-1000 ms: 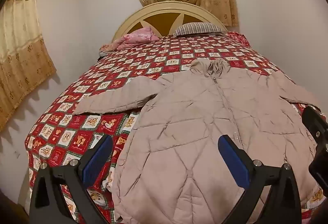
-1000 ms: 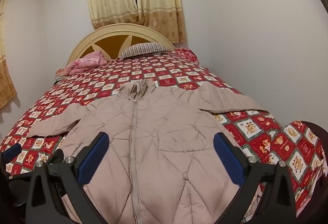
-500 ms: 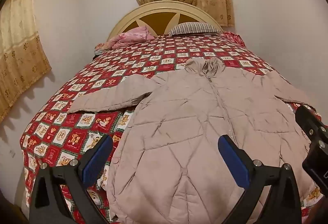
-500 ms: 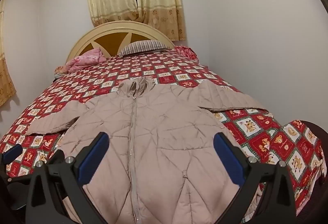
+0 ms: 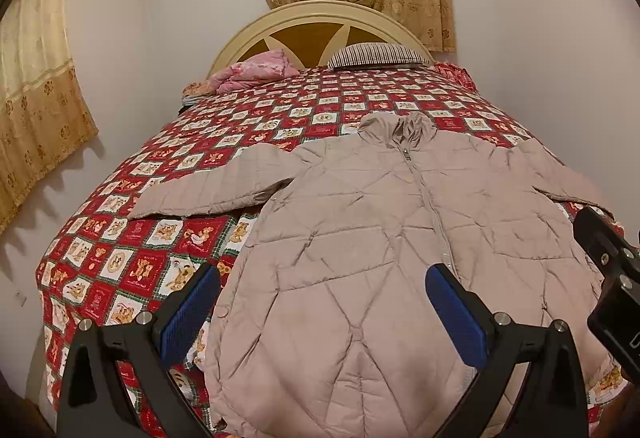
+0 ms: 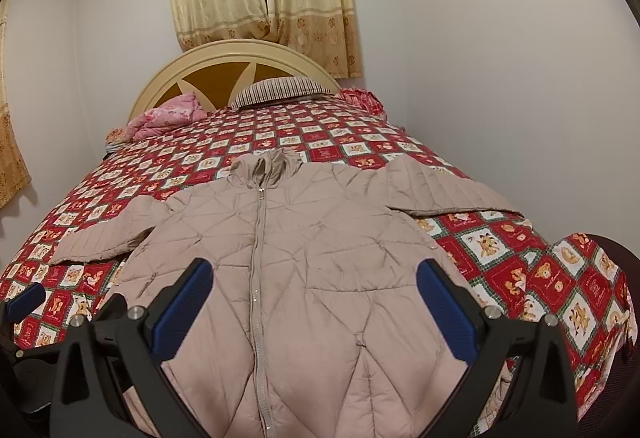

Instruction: Fold large clothes

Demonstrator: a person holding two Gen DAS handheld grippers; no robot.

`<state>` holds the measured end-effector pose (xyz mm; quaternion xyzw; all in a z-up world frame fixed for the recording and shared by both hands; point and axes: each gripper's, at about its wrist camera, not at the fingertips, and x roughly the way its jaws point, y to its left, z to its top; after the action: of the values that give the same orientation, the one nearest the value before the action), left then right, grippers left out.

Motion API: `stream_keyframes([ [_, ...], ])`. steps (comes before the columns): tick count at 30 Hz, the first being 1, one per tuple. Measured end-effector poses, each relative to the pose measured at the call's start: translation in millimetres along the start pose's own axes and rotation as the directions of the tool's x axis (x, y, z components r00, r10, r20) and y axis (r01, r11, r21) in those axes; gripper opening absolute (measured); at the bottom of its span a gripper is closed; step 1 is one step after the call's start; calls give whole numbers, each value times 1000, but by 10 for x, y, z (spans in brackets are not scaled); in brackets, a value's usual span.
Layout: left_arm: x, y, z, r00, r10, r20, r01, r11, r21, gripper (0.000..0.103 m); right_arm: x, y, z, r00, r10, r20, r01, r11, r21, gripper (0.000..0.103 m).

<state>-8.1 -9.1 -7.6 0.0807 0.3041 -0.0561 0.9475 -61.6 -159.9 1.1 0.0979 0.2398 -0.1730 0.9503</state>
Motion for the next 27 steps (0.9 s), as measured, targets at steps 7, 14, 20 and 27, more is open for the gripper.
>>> stream_keyframes([
  [7,10,16,-3,1000,-12,-9,12,1000,-6,102,5,-2,-14,1000,-1,-2,1,1000,1,103],
  [14,14,18,-10,1000,-14,-10,14,1000,-5,102,5,-1,-12,1000,-2,1,2,1000,1,103],
  [20,9,33,-17,1000,-20,-9,20,1000,-6,102,6,-11,-16,1000,-2,-3,2,1000,1,103],
  [27,2,24,-17,1000,-21,-11,21,1000,-8,102,4,-8,-21,1000,-3,-4,3,1000,3,103],
])
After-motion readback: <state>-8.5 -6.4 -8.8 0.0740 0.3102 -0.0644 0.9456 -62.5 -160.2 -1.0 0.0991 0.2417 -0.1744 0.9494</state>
